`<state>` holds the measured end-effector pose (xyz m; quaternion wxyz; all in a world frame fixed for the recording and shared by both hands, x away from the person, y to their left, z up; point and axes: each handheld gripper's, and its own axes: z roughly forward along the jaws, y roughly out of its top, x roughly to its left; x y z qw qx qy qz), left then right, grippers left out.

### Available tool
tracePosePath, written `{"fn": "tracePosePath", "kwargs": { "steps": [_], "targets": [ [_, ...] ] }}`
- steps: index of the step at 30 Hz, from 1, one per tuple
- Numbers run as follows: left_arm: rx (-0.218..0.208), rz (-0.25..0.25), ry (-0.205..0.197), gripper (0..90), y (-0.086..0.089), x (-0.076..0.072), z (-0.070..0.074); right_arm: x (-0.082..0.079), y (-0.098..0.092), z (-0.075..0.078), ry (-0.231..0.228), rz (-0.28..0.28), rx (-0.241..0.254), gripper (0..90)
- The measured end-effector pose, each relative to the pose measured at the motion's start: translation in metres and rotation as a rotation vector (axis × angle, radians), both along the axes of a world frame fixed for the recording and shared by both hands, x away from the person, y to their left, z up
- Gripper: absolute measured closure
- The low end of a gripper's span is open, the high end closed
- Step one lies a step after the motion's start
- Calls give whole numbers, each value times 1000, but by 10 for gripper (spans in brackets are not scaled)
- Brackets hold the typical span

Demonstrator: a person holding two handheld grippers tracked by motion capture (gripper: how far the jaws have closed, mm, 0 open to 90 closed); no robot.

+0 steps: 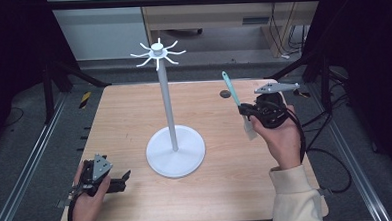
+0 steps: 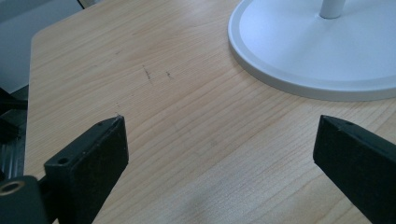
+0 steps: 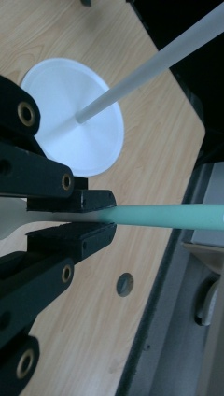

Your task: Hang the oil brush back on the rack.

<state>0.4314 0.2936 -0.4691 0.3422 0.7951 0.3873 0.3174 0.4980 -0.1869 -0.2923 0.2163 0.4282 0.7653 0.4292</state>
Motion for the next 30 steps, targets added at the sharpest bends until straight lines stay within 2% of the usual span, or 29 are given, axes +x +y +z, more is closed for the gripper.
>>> {"fn": "tracePosePath", "kwargs": {
  "steps": [4, 6, 9, 12, 16, 30],
  "targets": [
    [-1, 7, -3, 29, 1, -1, 0, 2, 3, 11, -25, 13, 16, 828],
    [0, 7, -2, 29, 2, -1, 0, 5, 5, 16, -33, 21, 40, 827],
    [-1, 10, -4, 28, 2, -1, 0, 7, 11, 25, -65, 34, 54, 827],
    [-7, 11, -7, 29, 2, 0, 1, 6, 13, 27, -88, 41, 77, 827],
    [-4, 6, -9, 28, 0, 0, 1, 2, 14, 26, -98, 40, 66, 827],
    [-8, 2, -9, 28, 1, 0, 2, -10, 17, 33, -140, 55, 80, 827]
  ]
}}
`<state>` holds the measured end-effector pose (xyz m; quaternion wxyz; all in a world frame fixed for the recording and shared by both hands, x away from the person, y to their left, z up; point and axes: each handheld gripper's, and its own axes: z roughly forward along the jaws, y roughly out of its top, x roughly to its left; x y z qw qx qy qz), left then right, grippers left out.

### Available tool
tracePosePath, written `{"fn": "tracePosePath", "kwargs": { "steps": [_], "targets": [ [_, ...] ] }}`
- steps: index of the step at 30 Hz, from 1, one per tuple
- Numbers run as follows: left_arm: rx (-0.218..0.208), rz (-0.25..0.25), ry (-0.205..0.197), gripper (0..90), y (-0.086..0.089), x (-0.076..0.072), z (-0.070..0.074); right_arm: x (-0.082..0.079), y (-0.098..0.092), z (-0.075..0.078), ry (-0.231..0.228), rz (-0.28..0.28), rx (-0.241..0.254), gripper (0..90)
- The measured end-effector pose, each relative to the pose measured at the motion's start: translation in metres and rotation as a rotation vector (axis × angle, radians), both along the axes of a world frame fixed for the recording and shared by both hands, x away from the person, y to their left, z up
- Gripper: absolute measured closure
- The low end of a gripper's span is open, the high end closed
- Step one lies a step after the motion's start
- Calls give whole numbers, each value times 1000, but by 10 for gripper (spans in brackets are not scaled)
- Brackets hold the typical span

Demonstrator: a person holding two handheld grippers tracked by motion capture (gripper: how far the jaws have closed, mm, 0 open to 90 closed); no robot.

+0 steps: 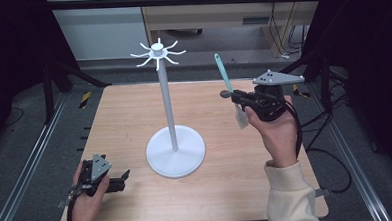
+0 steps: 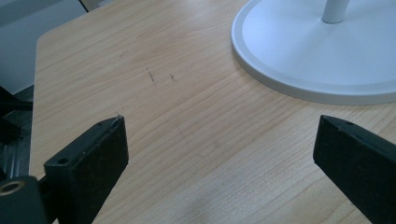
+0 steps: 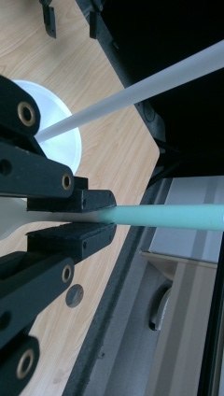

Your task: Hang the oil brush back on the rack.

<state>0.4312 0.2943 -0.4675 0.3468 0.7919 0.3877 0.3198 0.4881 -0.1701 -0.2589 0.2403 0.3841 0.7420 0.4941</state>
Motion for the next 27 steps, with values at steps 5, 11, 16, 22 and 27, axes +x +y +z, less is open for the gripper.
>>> {"fn": "tracePosePath", "kwargs": {
  "steps": [5, 11, 16, 22, 27],
  "targets": [
    [0, 1, -2, 28, 0, 0, 0, -2, 2, 0, -5, 20, 16, 827],
    [-1, 1, -2, 28, 0, 0, 0, -3, 3, 0, -10, 38, 28, 828],
    [2, 0, 1, 28, 0, 0, 0, -4, 6, 0, -17, 51, 30, 827],
    [-3, 4, -6, 25, 0, 0, 0, -5, 10, 1, -25, 75, 45, 828],
    [-1, 2, -5, 25, 0, 0, 1, -8, 15, 2, -41, 94, 51, 827]
  ]
}}
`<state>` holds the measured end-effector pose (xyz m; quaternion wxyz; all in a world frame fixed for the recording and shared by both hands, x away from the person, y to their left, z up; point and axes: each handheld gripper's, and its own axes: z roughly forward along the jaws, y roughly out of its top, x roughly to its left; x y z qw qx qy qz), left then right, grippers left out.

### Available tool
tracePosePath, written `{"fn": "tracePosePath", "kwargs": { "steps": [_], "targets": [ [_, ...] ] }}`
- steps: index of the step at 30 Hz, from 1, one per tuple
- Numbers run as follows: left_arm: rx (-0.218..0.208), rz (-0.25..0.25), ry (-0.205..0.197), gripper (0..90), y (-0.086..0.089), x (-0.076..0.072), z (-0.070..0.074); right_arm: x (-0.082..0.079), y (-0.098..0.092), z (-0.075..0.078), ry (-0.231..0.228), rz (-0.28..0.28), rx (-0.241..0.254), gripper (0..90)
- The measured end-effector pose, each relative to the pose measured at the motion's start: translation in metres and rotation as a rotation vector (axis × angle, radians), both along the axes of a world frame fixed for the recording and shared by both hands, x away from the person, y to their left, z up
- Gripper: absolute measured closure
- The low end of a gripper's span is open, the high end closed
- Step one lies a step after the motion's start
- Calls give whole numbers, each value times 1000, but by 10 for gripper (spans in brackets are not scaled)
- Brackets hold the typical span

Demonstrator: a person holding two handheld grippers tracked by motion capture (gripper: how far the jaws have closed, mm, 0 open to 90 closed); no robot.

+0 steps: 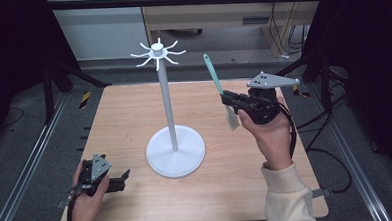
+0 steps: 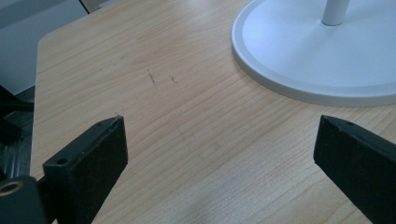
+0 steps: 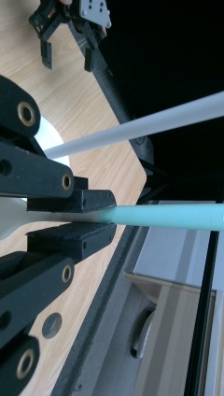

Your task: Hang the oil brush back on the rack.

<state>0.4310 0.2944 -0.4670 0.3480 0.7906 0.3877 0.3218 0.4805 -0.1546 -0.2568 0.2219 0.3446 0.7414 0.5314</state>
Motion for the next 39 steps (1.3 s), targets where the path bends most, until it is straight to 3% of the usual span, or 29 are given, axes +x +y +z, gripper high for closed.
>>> {"fn": "tracePosePath", "kwargs": {
  "steps": [39],
  "targets": [
    [3, 0, -2, 26, 0, 0, 0, -20, 17, 13, -93, 90, 55, 827]
  ]
}}
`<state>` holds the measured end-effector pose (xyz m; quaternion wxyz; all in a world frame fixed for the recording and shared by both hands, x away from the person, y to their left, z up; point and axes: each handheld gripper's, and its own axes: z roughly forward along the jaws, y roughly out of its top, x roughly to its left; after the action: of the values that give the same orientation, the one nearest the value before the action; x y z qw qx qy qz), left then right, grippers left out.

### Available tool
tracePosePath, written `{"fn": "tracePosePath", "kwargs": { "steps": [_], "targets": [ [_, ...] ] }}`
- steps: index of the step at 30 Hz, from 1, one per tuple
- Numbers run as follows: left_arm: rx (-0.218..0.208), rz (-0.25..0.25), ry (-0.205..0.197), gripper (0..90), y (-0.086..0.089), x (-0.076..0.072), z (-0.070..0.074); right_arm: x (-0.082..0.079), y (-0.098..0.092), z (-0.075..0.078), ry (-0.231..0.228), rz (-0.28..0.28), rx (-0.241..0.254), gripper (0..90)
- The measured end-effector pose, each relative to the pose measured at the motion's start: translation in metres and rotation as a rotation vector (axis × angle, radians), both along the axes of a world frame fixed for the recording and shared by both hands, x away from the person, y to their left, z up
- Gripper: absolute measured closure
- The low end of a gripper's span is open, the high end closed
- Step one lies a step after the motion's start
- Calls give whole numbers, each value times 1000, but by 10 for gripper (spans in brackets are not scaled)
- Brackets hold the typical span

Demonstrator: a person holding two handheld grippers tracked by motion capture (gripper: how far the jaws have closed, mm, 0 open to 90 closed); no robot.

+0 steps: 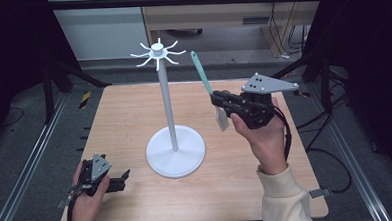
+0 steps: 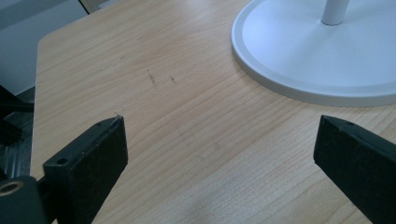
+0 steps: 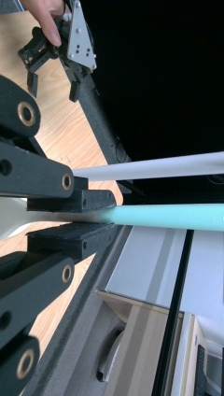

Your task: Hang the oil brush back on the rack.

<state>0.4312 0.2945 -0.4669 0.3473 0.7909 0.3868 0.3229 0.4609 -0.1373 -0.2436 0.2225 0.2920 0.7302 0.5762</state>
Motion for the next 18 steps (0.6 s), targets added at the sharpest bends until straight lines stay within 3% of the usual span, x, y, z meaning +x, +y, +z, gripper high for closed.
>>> {"fn": "tracePosePath", "kwargs": {
  "steps": [18],
  "targets": [
    [0, 0, 0, 26, 0, 0, 0, -14, 8, 5, -25, 33, -12, 827]
  ]
}}
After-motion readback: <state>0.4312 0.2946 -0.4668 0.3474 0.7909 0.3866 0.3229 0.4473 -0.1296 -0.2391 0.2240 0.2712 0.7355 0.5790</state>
